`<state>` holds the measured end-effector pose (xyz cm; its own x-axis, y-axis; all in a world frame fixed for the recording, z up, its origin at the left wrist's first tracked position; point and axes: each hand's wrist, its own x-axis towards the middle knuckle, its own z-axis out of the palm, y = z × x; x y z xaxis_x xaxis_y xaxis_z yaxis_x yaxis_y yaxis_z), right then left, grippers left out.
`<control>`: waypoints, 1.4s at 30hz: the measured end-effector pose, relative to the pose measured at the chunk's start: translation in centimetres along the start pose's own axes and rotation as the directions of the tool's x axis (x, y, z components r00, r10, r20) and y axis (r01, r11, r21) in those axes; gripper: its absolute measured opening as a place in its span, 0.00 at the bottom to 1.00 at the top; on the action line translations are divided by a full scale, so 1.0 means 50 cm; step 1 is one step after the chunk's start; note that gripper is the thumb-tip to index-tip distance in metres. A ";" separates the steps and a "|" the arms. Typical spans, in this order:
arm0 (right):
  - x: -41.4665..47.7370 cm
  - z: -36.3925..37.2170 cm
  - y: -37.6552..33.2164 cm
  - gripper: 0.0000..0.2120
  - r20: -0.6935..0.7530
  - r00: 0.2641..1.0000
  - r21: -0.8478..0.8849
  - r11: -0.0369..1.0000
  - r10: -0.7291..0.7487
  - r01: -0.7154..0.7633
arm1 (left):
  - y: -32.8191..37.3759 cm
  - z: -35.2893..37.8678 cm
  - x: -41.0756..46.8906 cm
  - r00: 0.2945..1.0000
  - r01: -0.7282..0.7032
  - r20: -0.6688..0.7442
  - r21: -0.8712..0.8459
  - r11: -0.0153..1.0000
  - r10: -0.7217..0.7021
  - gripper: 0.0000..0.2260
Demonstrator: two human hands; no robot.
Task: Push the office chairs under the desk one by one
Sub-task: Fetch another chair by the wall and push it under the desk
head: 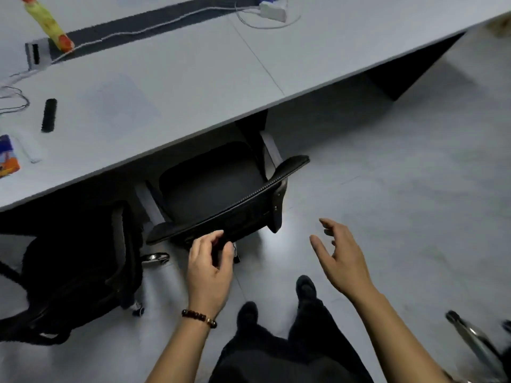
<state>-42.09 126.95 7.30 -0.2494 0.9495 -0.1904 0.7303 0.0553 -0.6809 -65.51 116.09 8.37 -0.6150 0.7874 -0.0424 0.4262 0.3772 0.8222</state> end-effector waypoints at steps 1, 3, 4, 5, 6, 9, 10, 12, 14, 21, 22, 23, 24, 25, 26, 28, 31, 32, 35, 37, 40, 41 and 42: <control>-0.053 0.006 0.027 0.23 -0.024 0.997 0.007 0.997 0.073 -0.073 | -0.013 0.008 -0.019 0.995 0.012 0.101 -0.032 0.999 -0.009 0.10; -0.160 0.019 0.076 0.22 -0.051 0.977 0.002 0.978 0.208 -0.208 | -0.041 0.024 -0.050 0.958 -0.013 0.286 -0.018 1.000 0.018 0.12; -0.213 0.021 0.094 0.22 -0.059 0.961 0.003 0.963 0.269 -0.269 | -0.051 0.032 -0.062 0.932 -0.044 0.361 -0.001 0.999 0.042 0.12; -0.264 0.017 0.110 0.22 -0.066 0.947 0.007 0.949 0.314 -0.315 | -0.053 0.041 -0.074 0.903 -0.077 0.425 0.006 0.997 0.067 0.11; -0.311 0.011 0.124 0.22 -0.079 0.932 0.017 0.935 0.355 -0.355 | -0.051 0.050 -0.084 0.870 -0.105 0.485 0.007 0.994 0.089 0.11; -0.442 -0.029 0.161 0.22 -0.202 0.854 0.084 0.878 0.479 -0.472 | -0.011 0.096 -0.112 0.748 -0.204 0.644 -0.004 0.979 0.158 0.10; -0.485 -0.046 0.172 0.22 -0.263 0.814 0.123 0.854 0.519 -0.505 | 0.015 0.116 -0.123 0.699 -0.235 0.691 -0.023 0.972 0.185 0.11; -0.567 -0.086 0.193 0.23 -0.390 0.713 0.211 0.810 0.583 -0.547 | 0.079 0.164 -0.156 0.600 -0.322 0.753 -0.084 0.943 0.272 0.12; -0.655 -0.124 0.213 0.23 -0.504 0.586 0.292 0.764 0.635 -0.576 | 0.156 0.214 -0.211 0.506 -0.427 0.775 -0.158 0.890 0.380 0.12; -1.003 -0.184 0.317 0.25 -0.674 0.197 0.515 0.644 0.712 -0.566 | 0.333 0.342 -0.559 0.229 -0.523 0.784 -0.400 0.752 0.577 0.14; -1.054 -0.184 0.343 0.26 -0.675 0.170 0.533 0.634 0.718 -0.560 | 0.337 0.358 -0.623 0.197 -0.534 0.788 -0.413 0.738 0.583 0.15; -1.103 -0.185 0.372 0.26 -0.665 0.161 0.546 0.622 0.729 -0.562 | 0.337 0.374 -0.687 0.169 -0.549 0.795 -0.416 0.725 0.583 0.15; -1.154 -0.184 0.403 0.26 -0.643 0.165 0.556 0.604 0.748 -0.570 | 0.333 0.387 -0.755 0.150 -0.567 0.802 -0.409 0.715 0.578 0.16; -1.204 -0.184 0.432 0.26 -0.623 0.164 0.572 0.589 0.765 -0.571 | 0.327 0.396 -0.823 0.132 -0.581 0.811 -0.403 0.707 0.570 0.17; -1.247 -0.185 0.460 0.26 -0.612 0.147 0.599 0.576 0.777 -0.557 | 0.320 0.406 -0.886 0.110 -0.581 0.820 -0.406 0.705 0.562 0.17; -1.325 -0.196 0.512 0.27 -0.592 0.107 0.656 0.554 0.799 -0.513 | 0.315 0.427 -0.997 0.068 -0.560 0.847 -0.404 0.723 0.526 0.17; -1.426 -0.246 0.587 0.27 -0.595 0.066 0.676 0.543 0.801 -0.498 | 0.340 0.465 -1.134 -0.028 -0.603 0.871 -0.406 0.687 0.490 0.18; -1.453 -0.271 0.609 0.27 -0.596 0.047 0.689 0.540 0.802 -0.484 | 0.357 0.478 -1.169 -0.037 -0.610 0.869 -0.411 0.677 0.493 0.18; -1.501 -0.353 0.676 0.26 -0.602 0.013 0.721 0.550 0.798 -0.421 | 0.422 0.529 -1.254 -0.032 -0.600 0.856 -0.430 0.674 0.516 0.17; -1.514 -0.402 0.739 0.26 -0.610 0.022 0.717 0.564 0.792 -0.410 | 0.454 0.583 -1.303 -0.023 -0.614 0.851 -0.426 0.664 0.524 0.18; -1.520 -0.455 0.863 0.26 -0.620 0.055 0.696 0.581 0.783 -0.421 | 0.476 0.696 -1.372 -0.014 -0.630 0.852 -0.414 0.656 0.524 0.18; -1.522 -0.472 0.909 0.26 -0.611 0.071 0.693 0.577 0.788 -0.432 | 0.481 0.742 -1.397 -0.008 -0.632 0.857 -0.404 0.662 0.515 0.19; -1.525 -0.492 0.956 0.26 -0.598 0.089 0.691 0.568 0.797 -0.446 | 0.486 0.792 -1.425 -0.003 -0.631 0.866 -0.390 0.671 0.501 0.19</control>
<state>27.48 64.80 6.66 0.9400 0.3128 -0.1366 0.0866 -0.6057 -0.7910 14.93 88.49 8.91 0.7893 0.6088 -0.0797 0.4153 -0.4338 0.7996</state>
